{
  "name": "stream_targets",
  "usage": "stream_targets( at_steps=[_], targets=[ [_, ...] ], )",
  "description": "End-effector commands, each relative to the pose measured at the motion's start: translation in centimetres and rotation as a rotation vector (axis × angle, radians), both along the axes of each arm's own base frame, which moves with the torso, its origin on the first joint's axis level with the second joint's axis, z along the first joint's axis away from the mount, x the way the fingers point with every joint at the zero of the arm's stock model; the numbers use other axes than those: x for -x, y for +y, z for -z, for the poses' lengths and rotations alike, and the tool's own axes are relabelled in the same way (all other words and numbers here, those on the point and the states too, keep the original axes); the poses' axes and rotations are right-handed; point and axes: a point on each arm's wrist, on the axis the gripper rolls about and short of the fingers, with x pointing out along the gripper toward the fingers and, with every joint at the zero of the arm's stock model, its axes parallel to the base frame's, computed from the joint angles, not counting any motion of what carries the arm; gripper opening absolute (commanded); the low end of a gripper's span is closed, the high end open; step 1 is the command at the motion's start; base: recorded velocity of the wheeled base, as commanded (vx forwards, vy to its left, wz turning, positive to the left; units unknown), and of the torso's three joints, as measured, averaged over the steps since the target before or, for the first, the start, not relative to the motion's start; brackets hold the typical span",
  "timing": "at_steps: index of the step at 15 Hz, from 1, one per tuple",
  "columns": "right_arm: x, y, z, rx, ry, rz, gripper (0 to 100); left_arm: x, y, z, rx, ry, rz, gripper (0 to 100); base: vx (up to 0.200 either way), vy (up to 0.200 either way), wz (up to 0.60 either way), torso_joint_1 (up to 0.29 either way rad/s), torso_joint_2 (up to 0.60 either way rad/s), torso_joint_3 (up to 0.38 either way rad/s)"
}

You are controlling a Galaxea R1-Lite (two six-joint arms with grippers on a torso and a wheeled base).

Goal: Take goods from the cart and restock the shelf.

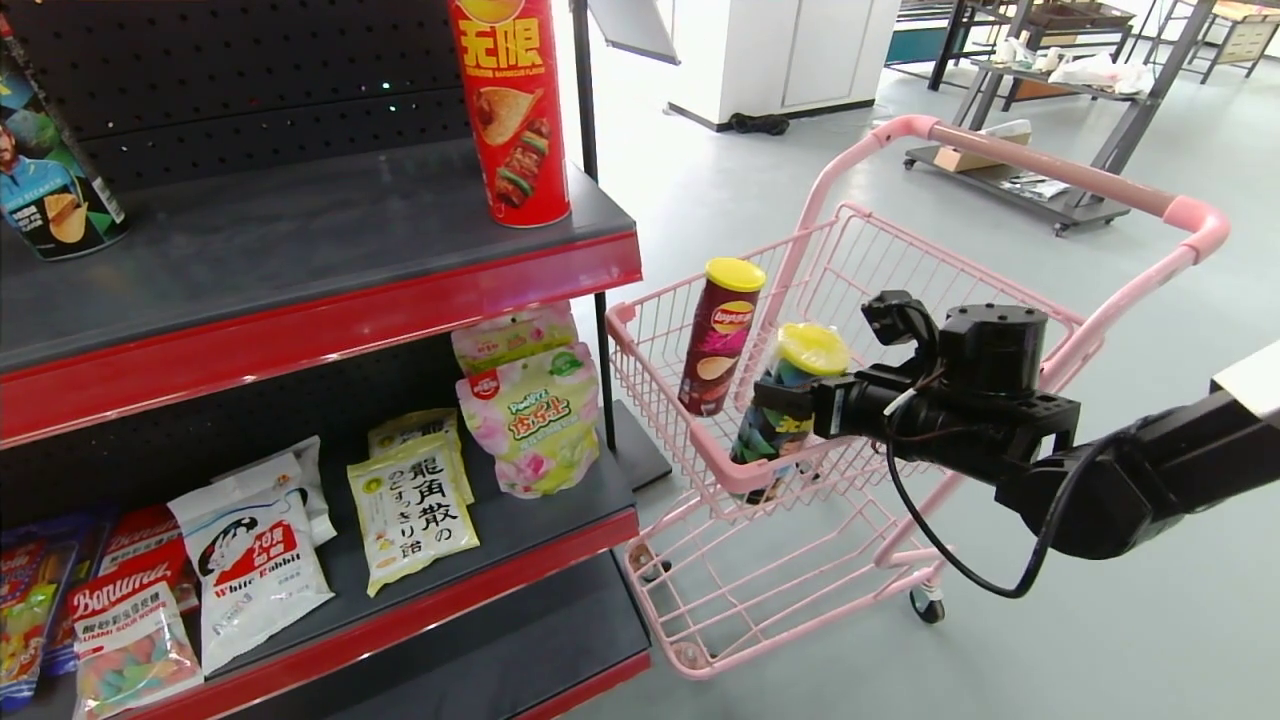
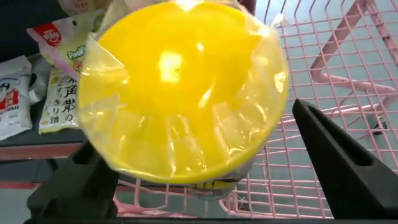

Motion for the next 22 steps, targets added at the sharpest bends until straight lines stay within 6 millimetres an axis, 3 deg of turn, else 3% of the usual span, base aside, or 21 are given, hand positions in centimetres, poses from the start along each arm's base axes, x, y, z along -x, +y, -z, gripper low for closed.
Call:
stream_targets(
  at_steps=[1,5,6,9,10,12,16,18,20,22],
  targets=[
    [-0.8,0.1,1.7,0.013,0.038,0.002,100,0.0,0.0,0.0,0.000,0.002,0.000,100,0.000,0.000,0.00,0.000,0.00,0.000],
    [-2.1,0.6,1.9,0.008,0.022,0.001,100,0.0,0.0,0.0,0.000,0.002,0.000,100,0.000,0.000,0.00,0.000,0.00,0.000],
    [-2.2,0.7,1.7,0.003,0.014,-0.001,0,0.0,0.0,0.0,0.000,0.002,0.000,100,0.000,0.000,0.00,0.000,0.00,0.000],
    [-1.9,0.7,1.3,0.008,0.007,0.006,0,0.0,0.0,0.0,0.000,0.002,0.001,100,0.000,0.000,0.00,0.000,0.00,0.000],
    [-1.4,0.5,0.0,0.009,-0.026,0.014,0,0.0,0.0,0.0,0.000,0.002,0.000,100,0.000,0.000,0.00,0.000,0.00,0.000],
    [-0.1,-0.3,-4.0,0.015,-0.124,0.014,0,0.0,0.0,0.0,0.000,0.002,0.000,100,0.000,0.000,0.00,0.000,0.00,0.000],
    [5.8,-2.9,-14.3,0.033,-0.262,0.028,0,0.0,0.0,0.0,0.000,0.002,0.000,100,0.000,0.000,0.00,0.000,0.00,0.000],
    [9.4,-2.3,-17.9,0.000,-0.332,-0.024,0,0.0,0.0,0.0,0.000,0.001,0.000,100,0.000,0.000,0.00,0.000,0.00,0.000],
    [13.8,-1.7,-18.2,0.004,-0.285,-0.121,0,0.0,0.0,0.0,0.000,0.002,0.001,100,0.000,0.000,0.00,0.000,0.00,0.000],
    [16.1,-1.8,-16.1,0.038,-0.168,-0.201,0,0.0,0.0,0.0,0.000,0.002,0.000,100,0.000,0.000,0.00,0.000,0.00,0.000]
  ],
)
